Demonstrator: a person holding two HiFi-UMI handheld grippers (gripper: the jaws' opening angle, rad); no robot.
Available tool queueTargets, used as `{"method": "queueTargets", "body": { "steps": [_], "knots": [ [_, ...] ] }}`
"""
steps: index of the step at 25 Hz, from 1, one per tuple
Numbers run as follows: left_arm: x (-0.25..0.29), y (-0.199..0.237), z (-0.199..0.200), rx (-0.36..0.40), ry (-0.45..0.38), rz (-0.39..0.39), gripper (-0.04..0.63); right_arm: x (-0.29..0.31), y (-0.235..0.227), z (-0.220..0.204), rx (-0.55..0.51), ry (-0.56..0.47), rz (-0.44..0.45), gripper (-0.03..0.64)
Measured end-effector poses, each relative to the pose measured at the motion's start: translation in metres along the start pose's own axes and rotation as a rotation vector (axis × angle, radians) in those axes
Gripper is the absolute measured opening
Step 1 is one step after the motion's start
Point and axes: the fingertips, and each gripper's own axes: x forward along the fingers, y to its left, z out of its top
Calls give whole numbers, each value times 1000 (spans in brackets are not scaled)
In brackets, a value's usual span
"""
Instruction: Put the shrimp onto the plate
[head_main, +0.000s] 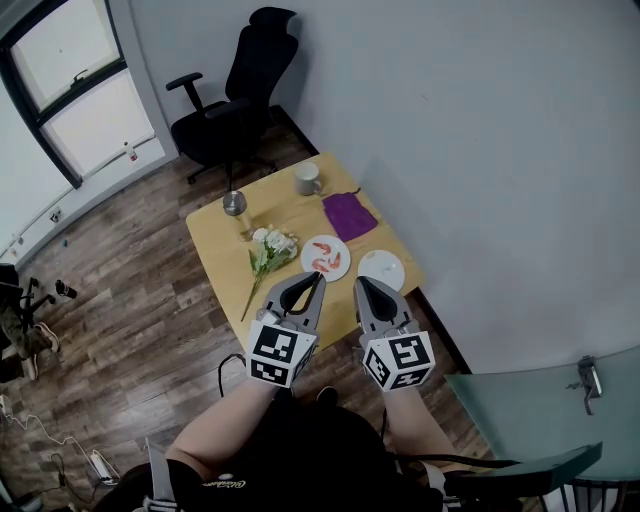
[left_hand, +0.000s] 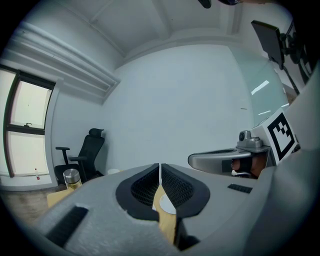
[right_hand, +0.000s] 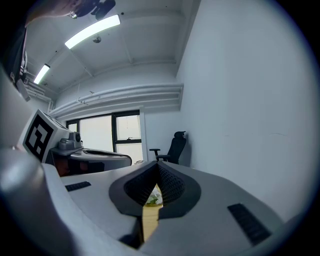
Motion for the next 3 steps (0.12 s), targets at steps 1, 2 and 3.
{"method": "queueTargets", "body": {
  "steps": [1, 2, 3],
  "knots": [
    [0, 0, 0, 0, 0, 0, 17, 0, 0, 0, -1, 1, 0, 2],
    [-1, -1, 1, -1, 0, -1, 17, 0, 1, 1, -2, 1, 0, 2],
    [-1, -1, 1, -1, 0, -1, 17, -1, 1, 1, -3, 2, 0, 2]
  ]
}}
